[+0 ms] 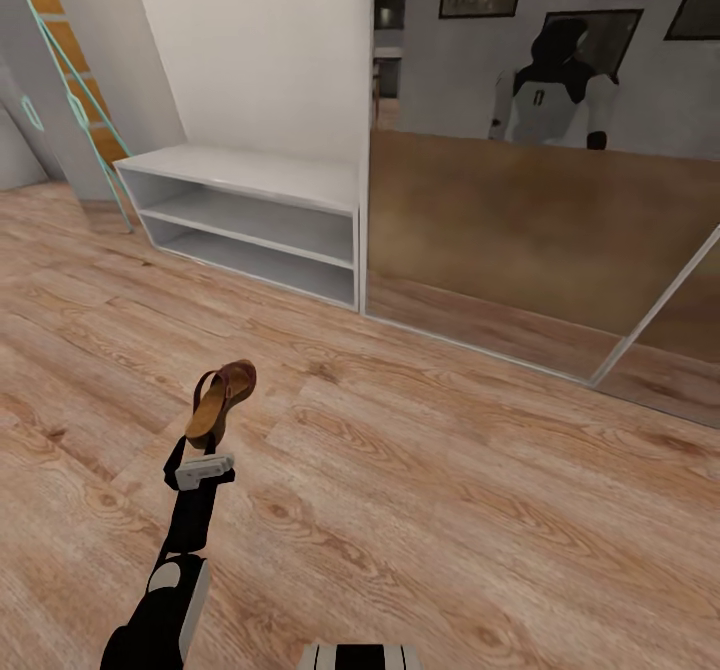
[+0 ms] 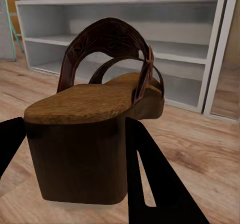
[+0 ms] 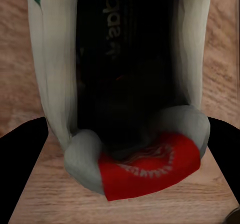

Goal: Pick up the two gym shoes and the two sandals from the corridor floor and place them onto the hallstand (shoe rack) in the corridor, making sure they are on the rack and not on the floor. Arrange them so the two gym shoes are next to each other and the two sandals are next to each other.

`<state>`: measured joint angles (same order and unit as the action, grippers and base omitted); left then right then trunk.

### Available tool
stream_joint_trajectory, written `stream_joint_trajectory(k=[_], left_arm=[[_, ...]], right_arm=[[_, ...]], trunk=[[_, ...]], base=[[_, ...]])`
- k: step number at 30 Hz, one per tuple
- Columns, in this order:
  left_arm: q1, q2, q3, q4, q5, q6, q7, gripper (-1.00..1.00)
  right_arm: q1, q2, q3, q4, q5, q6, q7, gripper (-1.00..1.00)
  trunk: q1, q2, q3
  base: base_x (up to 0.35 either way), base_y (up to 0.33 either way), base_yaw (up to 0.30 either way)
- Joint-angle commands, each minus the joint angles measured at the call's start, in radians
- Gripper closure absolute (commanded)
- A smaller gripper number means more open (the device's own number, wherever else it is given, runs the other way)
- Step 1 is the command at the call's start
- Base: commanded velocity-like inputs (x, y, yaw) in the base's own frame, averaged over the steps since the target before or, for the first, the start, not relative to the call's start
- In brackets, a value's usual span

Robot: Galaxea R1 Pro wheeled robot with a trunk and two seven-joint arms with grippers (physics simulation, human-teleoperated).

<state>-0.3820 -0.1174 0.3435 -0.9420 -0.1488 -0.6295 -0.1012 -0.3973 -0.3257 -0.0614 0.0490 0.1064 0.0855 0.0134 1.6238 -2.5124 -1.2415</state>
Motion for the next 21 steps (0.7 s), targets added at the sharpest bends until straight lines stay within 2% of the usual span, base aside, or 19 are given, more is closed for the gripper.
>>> stream_joint_trajectory(k=[1, 8, 11, 14, 16, 18, 21], left_arm=[[0.000, 0.000, 0.000, 0.000, 0.000, 0.000, 0.000, 1.00], [0.000, 0.001, 0.001, 0.013, 0.000, 0.001, 0.000, 1.00], [0.000, 0.001, 0.001, 0.056, -0.001, 0.001, 0.000, 1.00], [0.000, 0.002, 0.000, 0.114, -0.002, 0.001, 0.000, 1.00], [0.000, 0.002, 0.001, 0.131, -0.003, 0.001, 0.000, 1.00], [0.000, 0.002, 0.001, 0.142, -0.003, 0.001, 0.000, 1.00], [0.000, 0.003, 0.002, 0.154, -0.003, 0.001, 0.001, 1.00]], right_arm=[[0.000, 0.000, 0.000, 0.000, -0.001, 0.000, 0.000, 1.00], [0.000, 0.000, -0.001, 0.000, -0.001, 0.000, 0.000, 1.00], [0.000, 0.000, -0.002, -0.002, -0.002, 0.000, 0.000, 1.00], [-0.004, 0.004, -0.005, -0.056, -0.005, 0.004, -0.003, 1.00], [-0.009, 0.017, -0.005, -0.128, -0.007, 0.012, -0.007, 1.00], [-0.018, 0.041, -0.005, -0.211, -0.007, 0.041, -0.016, 1.00], [-0.040, 0.089, -0.006, -0.319, -0.008, 0.135, -0.036, 1.00]], trunk=[[0.000, 0.000, 0.004], [-0.004, 0.002, 0.031], [-0.005, 0.003, 0.043], [-0.006, 0.003, 0.054], [-0.007, 0.004, 0.062], [-0.008, 0.004, 0.070], [-0.009, 0.005, 0.081]], base=[[0.000, 0.000, 0.000], [0.000, 0.000, 0.000], [0.000, 0.000, 0.000], [0.000, 0.000, 0.000], [0.000, 0.000, 0.000], [0.000, 0.000, 0.000], [0.000, 0.000, 0.000]])
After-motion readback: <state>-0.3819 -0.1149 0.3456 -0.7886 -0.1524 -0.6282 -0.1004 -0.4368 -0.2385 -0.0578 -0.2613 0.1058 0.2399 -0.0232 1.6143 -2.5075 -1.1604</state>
